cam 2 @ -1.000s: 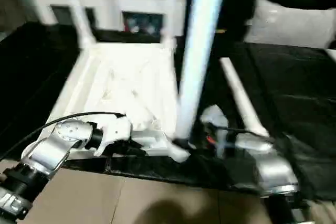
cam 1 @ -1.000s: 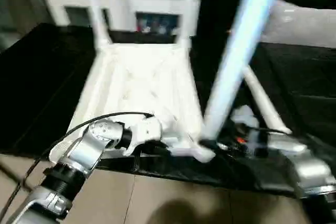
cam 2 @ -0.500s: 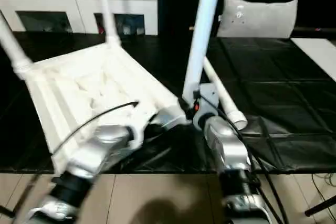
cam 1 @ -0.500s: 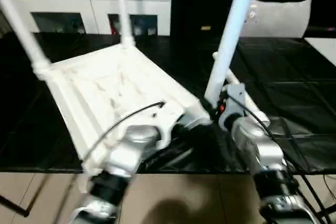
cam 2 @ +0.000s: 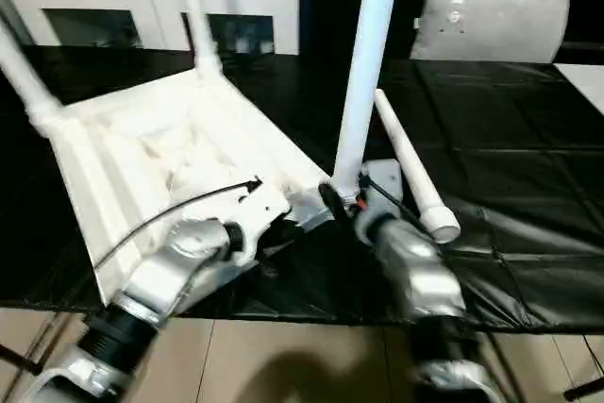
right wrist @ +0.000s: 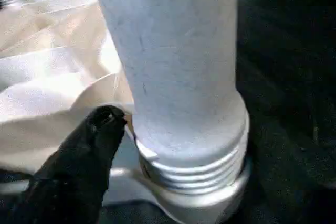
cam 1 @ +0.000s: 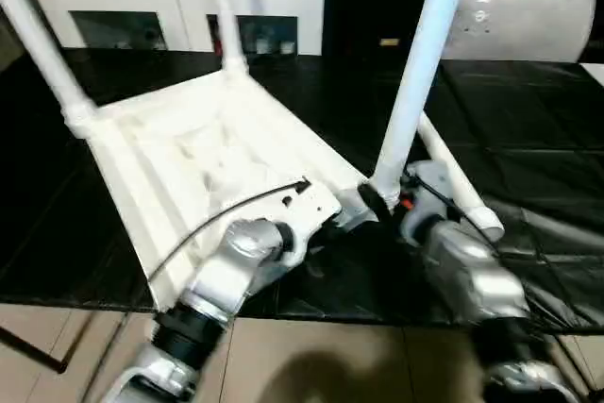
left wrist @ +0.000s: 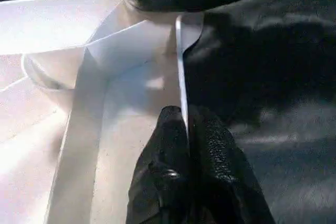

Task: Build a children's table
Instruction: Rotate leg to tighten

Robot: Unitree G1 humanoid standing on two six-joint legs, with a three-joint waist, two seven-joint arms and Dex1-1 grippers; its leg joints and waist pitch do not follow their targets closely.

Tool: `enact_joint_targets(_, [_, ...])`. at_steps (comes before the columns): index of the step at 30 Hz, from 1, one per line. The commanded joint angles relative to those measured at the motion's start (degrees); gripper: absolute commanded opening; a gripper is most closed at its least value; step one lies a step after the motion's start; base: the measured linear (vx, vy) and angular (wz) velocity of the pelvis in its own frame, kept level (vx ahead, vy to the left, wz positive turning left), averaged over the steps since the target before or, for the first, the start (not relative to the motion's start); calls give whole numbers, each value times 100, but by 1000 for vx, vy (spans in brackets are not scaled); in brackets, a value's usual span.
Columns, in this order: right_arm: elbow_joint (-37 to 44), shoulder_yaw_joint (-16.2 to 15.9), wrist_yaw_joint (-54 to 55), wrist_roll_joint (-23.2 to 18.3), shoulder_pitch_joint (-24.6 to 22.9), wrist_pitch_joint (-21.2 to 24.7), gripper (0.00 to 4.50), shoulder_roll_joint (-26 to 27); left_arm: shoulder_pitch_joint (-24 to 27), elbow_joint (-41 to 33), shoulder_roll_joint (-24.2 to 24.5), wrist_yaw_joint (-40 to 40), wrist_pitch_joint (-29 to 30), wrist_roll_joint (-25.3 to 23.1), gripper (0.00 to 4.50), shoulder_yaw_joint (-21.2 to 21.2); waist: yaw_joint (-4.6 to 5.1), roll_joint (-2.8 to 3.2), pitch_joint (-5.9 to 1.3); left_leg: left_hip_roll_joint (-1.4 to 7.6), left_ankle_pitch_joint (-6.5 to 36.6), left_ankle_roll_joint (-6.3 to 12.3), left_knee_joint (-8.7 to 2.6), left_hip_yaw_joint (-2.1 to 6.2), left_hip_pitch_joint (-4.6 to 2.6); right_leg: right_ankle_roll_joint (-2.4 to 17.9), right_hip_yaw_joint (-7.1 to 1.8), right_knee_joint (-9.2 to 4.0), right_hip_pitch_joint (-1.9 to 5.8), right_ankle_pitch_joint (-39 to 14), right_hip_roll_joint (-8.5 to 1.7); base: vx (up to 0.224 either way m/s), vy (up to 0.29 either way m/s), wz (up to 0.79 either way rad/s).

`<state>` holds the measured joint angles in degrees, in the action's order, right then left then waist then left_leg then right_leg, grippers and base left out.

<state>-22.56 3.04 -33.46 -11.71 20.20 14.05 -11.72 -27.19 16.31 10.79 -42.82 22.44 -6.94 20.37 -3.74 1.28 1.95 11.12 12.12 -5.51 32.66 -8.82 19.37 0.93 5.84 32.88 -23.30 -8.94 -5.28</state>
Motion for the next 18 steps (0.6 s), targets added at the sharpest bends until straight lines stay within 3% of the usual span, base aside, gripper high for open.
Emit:
enact_joint_targets(1, [281,-91,-583,-122,-79,-16,432,-319,32,234,245,-357,-81,-65,0,211,-47,-41,-277,140,864,527,-363,-27,107,956,-259,-395,369,-1661,-296,0,0,0])
enact_joint_targets(8, [673,-317,-2009,-354,-203,-53,442,-1167,42,366,921,-1464,-824,-30,0,544,-92,-59,-280,141,934,572,-357,-26,105,917,-270,-392,367,-1845,-308,0,0,0])
enact_joint_targets(12, [690,-486,-2627,-400,-148,-80,408,-1442,51,390,1220,-2070,-1439,53,0,691,-148,-60,-278,161,951,554,-364,-32,75,960,-278,-381,343,-1874,-305,0,0,0])
enact_joint_targets(18, [652,-757,-3299,-417,-42,-28,365,-1703,-22,430,1483,-2635,-1825,78,0,828,-258,-78,-296,183,819,535,-352,-50,53,1071,-288,-324,351,-1611,-313,0,0,0])
